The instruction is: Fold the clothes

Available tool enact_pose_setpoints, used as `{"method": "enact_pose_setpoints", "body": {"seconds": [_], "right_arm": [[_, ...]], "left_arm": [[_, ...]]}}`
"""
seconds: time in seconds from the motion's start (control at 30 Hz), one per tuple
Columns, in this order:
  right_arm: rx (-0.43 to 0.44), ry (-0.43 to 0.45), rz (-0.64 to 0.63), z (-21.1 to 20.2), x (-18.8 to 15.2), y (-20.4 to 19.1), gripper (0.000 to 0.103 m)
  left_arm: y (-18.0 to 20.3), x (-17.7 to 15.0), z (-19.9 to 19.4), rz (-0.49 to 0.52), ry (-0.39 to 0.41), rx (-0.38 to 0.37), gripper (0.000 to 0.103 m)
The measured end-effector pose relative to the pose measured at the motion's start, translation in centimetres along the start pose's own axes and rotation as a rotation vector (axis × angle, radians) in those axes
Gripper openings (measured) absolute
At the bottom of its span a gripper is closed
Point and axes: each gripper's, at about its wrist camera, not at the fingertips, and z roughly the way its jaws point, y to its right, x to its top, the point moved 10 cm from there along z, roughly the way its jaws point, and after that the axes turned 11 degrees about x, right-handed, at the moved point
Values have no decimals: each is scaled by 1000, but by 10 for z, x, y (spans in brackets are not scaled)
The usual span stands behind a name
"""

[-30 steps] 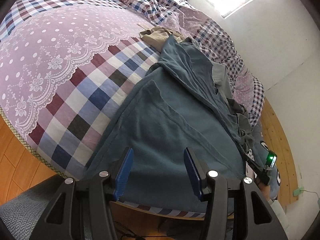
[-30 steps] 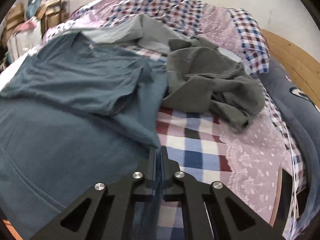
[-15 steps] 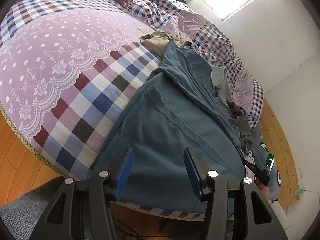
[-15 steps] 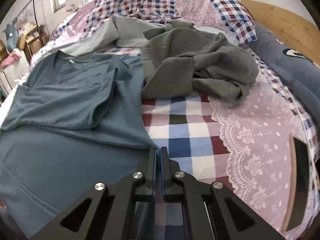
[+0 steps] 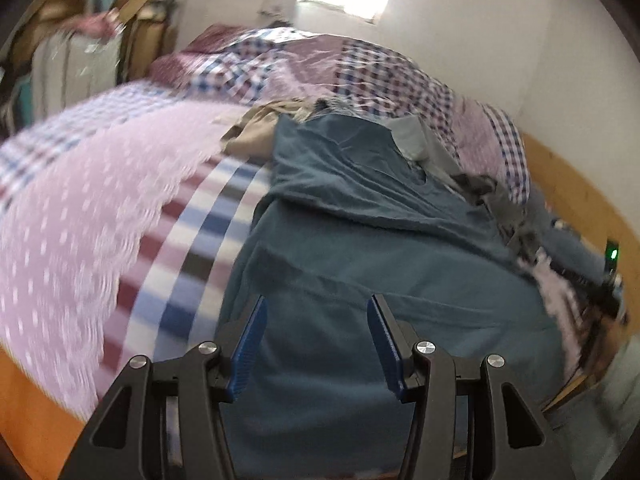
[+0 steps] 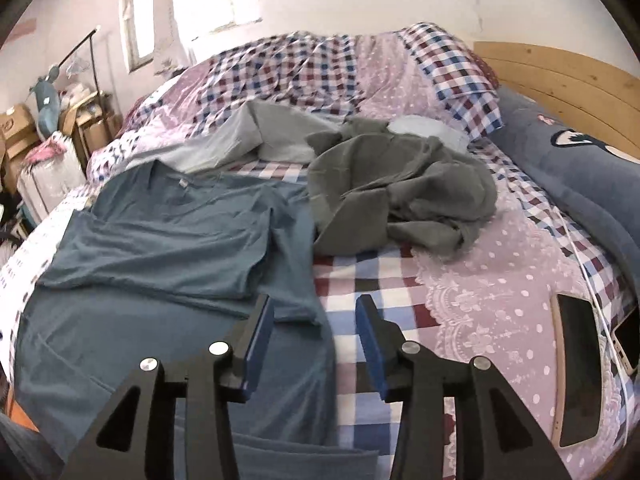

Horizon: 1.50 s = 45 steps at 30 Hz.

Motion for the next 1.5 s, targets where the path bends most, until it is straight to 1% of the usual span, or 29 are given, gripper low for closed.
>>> {"method": "enact_pose_setpoints", "body": {"seconds": [0.13, 0.23, 0.33, 0.43, 0.53, 0.7, 0.77, 0.9, 0.97, 1.0, 1.1, 1.17, 1.27, 1.33, 1.43, 1.47, 1.5], "right_arm": [[8, -10, -21, 5, -1, -8, 45], [19, -1, -27, 8, 2, -15, 46], [14, -5, -34, 15, 4, -21, 48], [12, -12, -40, 22, 5, -26, 54], [24, -12, -44, 27, 8, -33, 56], [40, -13, -77, 35, 10, -48, 59], [40, -14, -88, 37, 10, -51, 62], [30, -8, -100, 39, 11, -54, 67], [25, -1, -101, 39, 12, -54, 71], [20, -1, -101, 38, 12, -54, 71], [5, -9, -98, 40, 12, -52, 71], [4, -11, -98, 40, 12, -52, 71], [3, -11, -101, 41, 12, -52, 72], [1, -11, -102, 40, 12, -53, 72], [-4, -10, -103, 40, 12, -52, 72], [-6, -10, -104, 40, 12, -52, 72], [-9, -7, -105, 39, 12, -51, 72]], "left_arm": [[-3, 9, 18, 25, -4, -17, 56], [-11, 13, 35, 33, -12, 4, 56], [-18, 15, 49, 19, -33, 1, 55], [-19, 16, 53, 29, -36, -20, 55], [-21, 17, 59, 35, -44, -29, 55], [-18, 19, 66, 19, -66, -88, 55], [-17, 18, 69, 17, -75, -99, 55], [-17, 21, 66, 12, -65, -110, 55], [-17, 22, 64, 9, -60, -116, 51], [-16, 23, 63, 13, -57, -118, 48], [-9, 21, 58, 53, -45, -123, 47], [-12, 20, 61, 52, -54, -105, 44], [-15, 19, 65, 52, -68, -78, 43], [-18, 18, 67, 50, -76, -63, 38], [-19, 17, 68, 50, -72, -61, 37], [-19, 16, 68, 54, -74, -61, 35], [-18, 15, 69, 59, -79, -59, 31]]}}
